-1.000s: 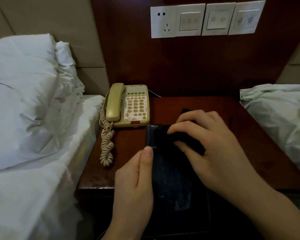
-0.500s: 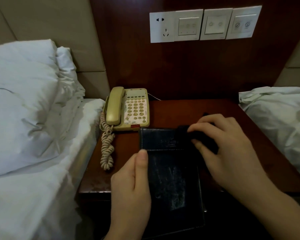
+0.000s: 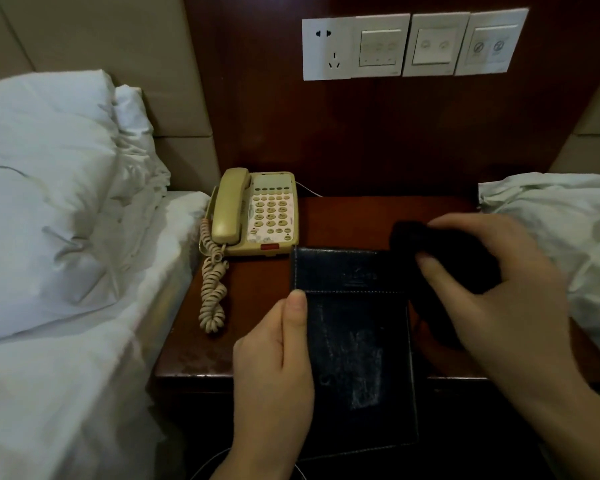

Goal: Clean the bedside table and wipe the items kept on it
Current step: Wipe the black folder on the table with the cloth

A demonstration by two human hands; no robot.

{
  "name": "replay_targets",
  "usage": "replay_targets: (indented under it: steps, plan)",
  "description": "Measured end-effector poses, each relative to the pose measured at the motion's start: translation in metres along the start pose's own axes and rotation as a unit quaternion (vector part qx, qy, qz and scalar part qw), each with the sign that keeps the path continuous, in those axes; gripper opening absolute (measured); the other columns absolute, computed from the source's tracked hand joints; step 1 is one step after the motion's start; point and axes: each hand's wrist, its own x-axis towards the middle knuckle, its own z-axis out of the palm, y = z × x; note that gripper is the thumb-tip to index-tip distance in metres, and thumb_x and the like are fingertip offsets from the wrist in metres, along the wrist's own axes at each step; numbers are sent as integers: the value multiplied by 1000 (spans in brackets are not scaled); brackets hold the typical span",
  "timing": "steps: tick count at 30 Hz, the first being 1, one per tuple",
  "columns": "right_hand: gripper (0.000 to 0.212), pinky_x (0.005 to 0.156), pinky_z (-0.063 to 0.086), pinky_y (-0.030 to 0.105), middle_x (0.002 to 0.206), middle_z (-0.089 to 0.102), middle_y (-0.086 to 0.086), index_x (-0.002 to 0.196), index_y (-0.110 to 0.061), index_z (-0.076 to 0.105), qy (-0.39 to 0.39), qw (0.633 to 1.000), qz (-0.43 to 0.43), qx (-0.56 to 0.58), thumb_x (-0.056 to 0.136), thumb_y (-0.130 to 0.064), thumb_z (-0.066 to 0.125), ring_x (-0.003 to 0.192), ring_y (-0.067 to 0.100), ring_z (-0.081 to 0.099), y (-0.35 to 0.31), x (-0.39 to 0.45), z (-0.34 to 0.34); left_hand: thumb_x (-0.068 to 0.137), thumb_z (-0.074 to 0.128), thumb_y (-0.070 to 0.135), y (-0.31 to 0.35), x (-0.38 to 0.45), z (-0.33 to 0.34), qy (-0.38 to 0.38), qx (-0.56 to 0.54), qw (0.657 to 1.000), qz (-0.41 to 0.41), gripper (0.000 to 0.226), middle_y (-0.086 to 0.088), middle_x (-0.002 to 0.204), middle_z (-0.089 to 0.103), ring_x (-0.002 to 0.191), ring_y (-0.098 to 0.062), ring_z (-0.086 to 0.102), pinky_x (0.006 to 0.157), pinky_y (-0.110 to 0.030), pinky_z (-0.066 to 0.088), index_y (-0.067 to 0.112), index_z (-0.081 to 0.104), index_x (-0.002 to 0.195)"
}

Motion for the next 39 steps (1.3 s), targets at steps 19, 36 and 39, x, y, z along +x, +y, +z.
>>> replay_targets:
  steps: [19,36,39]
  plan:
    - [55,63,40,10,123,38,-17,142,-50,30,-148,989,7,-24,91,-43,51,86,-1,52,-12,-13,10,88,59,58,13,3,6,-114,-276,910,-288,43,3,118,77,112,-17,72,103,-44,52,29,79,112]
    - [38,84,48,29,121,51,-9,129,-29,59,-128,988,-54,-61,95,-45,49,106,13,50,-51,-39,54,99,42,57,26,13,-4,9,-182,956,-231,44,11,104,76,98,1,70,83,-13,54,29,74,108]
    - [37,79,51,28,117,51,-11,123,-33,59,-180,976,-99,-75,90,-44,46,101,12,52,-62,-54,54,103,49,45,26,13,-7,25,-226,939,-257,36,5,92,80,85,-6,75,77,-23,57,22,76,99]
